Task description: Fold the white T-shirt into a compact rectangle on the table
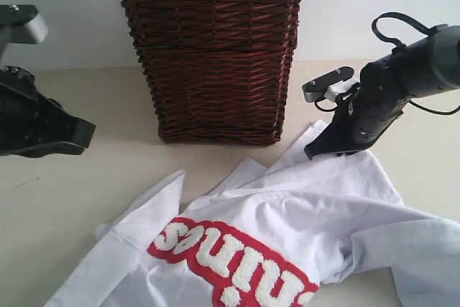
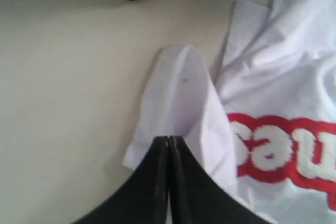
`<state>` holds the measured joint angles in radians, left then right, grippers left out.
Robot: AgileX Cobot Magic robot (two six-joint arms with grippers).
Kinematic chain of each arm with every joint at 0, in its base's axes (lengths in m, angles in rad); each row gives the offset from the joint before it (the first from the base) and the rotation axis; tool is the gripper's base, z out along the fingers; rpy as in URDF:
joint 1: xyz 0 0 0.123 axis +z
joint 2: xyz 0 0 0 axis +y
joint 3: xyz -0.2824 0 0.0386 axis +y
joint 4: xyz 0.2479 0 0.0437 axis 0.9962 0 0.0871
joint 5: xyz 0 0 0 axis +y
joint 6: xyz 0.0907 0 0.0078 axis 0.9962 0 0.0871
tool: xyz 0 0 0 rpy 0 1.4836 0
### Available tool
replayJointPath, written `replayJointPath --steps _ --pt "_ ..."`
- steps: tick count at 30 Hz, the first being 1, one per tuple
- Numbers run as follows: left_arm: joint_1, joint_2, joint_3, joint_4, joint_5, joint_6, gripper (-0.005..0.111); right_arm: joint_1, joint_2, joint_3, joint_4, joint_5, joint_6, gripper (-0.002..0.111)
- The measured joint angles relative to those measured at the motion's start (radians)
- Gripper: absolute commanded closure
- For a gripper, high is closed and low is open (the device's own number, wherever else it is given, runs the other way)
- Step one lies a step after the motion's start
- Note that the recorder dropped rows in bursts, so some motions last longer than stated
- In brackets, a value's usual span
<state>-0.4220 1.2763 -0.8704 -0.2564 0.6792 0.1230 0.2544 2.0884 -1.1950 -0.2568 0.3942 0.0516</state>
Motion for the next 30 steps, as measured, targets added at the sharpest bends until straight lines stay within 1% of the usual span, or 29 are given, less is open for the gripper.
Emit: replayJointPath --steps 1,3,4,5,7,10,13,16,20,21,22,23,25,26,30 --pt "-0.002 0.018 0.0 -0.046 0.0 0.04 0.083 -0.005 0.0 0.0 0.0 0.0 0.0 0.108" --pt "-0.002 0.082 0.0 -0.114 -0.01 0.106 0.056 -0.008 0.0 0.0 0.0 0.0 0.0 0.108" --pt "-0.002 0.119 0.0 -0.13 -0.018 0.124 0.047 -0.008 0.0 0.0 0.0 0.0 0.0 0.108" --pt "-0.002 0.159 -0.004 -0.141 -0.022 0.141 0.043 -0.008 0.0 0.0 0.0 0.0 0.0 0.108" --pt "-0.007 0.239 -0.029 -0.174 -0.012 0.205 0.046 -0.008 0.0 0.0 0.003 0.001 -0.006 0.108" --pt "-0.037 0.324 -0.08 -0.255 0.001 0.322 0.058 -0.008 0.0 0.0 0.022 0.001 -0.033 0.108" --pt "-0.062 0.391 -0.109 -0.301 -0.062 0.365 0.066 -0.01 0.0 0.0 0.044 0.001 -0.063 0.108" --pt "-0.061 0.472 -0.121 -0.305 -0.112 0.365 0.068 -0.01 0.0 0.0 0.049 0.001 -0.073 0.108" --pt "-0.057 0.582 -0.124 -0.295 -0.116 0.381 0.068 -0.01 0.0 -0.002 0.053 0.001 -0.083 0.108" --pt "-0.057 0.603 -0.129 -0.307 -0.116 0.401 0.071 -0.01 0.0 -0.002 0.053 0.001 -0.083 0.108" --pt "-0.057 0.618 -0.137 -0.323 -0.114 0.427 0.075 -0.01 0.0 -0.002 0.054 0.001 -0.083 0.108" --pt "-0.057 0.625 -0.146 -0.331 -0.114 0.444 0.084 -0.01 0.0 -0.002 0.056 0.001 -0.085 0.108" --pt "-0.057 0.632 -0.163 -0.338 -0.114 0.463 0.104 -0.01 0.0 -0.002 0.056 0.001 -0.085 0.108" --pt "-0.057 0.632 -0.167 -0.338 -0.114 0.468 0.106 -0.01 0.0 -0.002 0.056 0.001 -0.085 0.108" --pt "-0.035 0.626 -0.172 -0.325 -0.111 0.47 0.107 -0.01 0.0 -0.002 0.056 0.001 -0.087 0.108"
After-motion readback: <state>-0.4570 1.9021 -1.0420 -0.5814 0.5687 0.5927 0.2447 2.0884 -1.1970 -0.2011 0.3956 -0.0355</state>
